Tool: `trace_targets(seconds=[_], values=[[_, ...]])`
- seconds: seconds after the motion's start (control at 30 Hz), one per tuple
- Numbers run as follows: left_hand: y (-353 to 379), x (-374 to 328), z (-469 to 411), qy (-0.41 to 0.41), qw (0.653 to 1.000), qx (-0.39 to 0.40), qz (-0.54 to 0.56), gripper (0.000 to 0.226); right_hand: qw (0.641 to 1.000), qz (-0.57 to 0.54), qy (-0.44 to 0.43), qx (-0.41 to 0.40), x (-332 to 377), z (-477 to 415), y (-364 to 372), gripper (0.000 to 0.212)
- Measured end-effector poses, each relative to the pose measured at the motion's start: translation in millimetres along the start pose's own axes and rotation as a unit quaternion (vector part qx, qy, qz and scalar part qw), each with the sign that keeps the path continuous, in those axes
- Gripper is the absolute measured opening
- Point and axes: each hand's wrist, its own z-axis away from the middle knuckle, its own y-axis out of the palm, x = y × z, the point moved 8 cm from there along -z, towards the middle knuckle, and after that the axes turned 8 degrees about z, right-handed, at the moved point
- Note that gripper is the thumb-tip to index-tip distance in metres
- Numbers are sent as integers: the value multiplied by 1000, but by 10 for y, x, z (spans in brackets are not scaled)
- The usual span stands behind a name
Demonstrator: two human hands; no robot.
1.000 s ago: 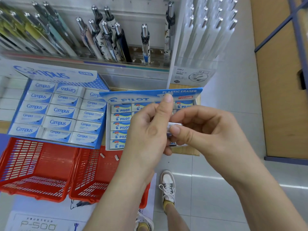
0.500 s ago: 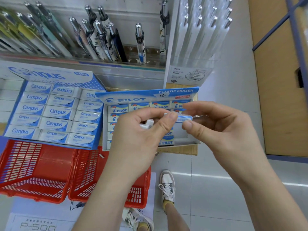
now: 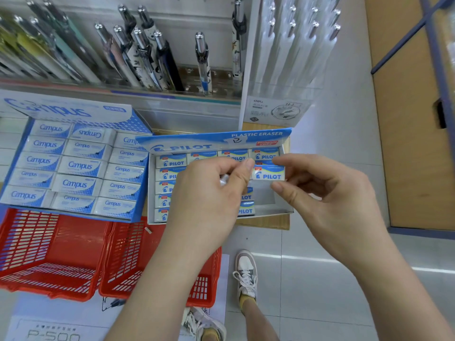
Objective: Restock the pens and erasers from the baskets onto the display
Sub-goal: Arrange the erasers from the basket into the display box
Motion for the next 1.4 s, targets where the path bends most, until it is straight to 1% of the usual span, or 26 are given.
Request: trace_targets(seconds=[0.07, 0.17, 0.2, 0.3, 0.4, 0.6, 0.7, 0.83, 0.93, 1.03, 1.1, 1.13, 1.17, 1.2, 1.23, 1.27, 1.3, 1.33, 1.37, 1.4], values=[[9, 5, -8, 9, 1000, -9, -28, 34, 997, 72, -35, -6, 29, -2, -9, 23], [-55, 14, 9, 20, 996, -34, -77, 16, 978, 199, -56, -4, -6, -5, -35, 23], [-60, 22, 15, 22, 994, -30, -101, 14, 971, 232, -57, 2, -25, -10, -28, 23], [-33, 60, 30, 35, 989, -4, -145, 28, 957, 283, -70, 3, -12, -26, 7, 24], [-21, 35, 26, 48, 987, 0, -154, 29, 948, 304, -91, 1, 43, -36, 51, 25], [14, -20, 40, 87, 983, 3, -159, 22, 953, 293, -75, -16, 20, -23, 35, 27], [24, -33, 42, 96, 984, 4, -151, 20, 953, 298, -47, -19, -25, -40, 47, 18], [28, -46, 27, 84, 984, 15, -156, 22, 954, 299, 3, -32, -69, -58, 80, 13], [12, -14, 13, 55, 987, 19, -149, 22, 956, 290, 27, -24, -87, -54, 92, 11], [-1, 21, 13, 28, 990, 18, -138, 20, 964, 262, 42, -14, -140, -30, 99, 14], [-1, 26, 23, 27, 991, 17, -129, 19, 972, 230, 39, -25, -109, -6, 46, 18], [-12, 26, 34, 29, 993, 11, -117, 16, 977, 209, 34, -37, -70, 12, -5, 18], [-33, 33, 43, 21, 997, 1, -77, 10, 983, 176, 33, -46, -19, 28, -54, 17], [-53, 58, 54, -4, 1000, -8, 5, 6, 991, 119, 40, -43, 30, 45, -83, 14], [-57, 95, 73, -48, 991, -13, 126, 9, 998, 31, 55, -22, 76, 61, -71, 12], [-26, 136, 104, -105, 959, -10, 262, 14, 995, -68, 71, 13, 127, 79, -18, 12], [43, 137, 143, -156, 909, 6, 385, 17, 986, -139, 79, 46, 199, 104, 41, 14], [101, 87, 175, -188, 855, 21, 483, 19, 981, -167, 73, 72, 283, 126, 95, 16], [137, 33, 193, -203, 807, 27, 553, 23, 979, -171, 63, 89, 362, 145, 145, 19], [163, -10, 207, -212, 771, 26, 600, 28, 979, -169, 54, 100, 422, 163, 195, 21]])
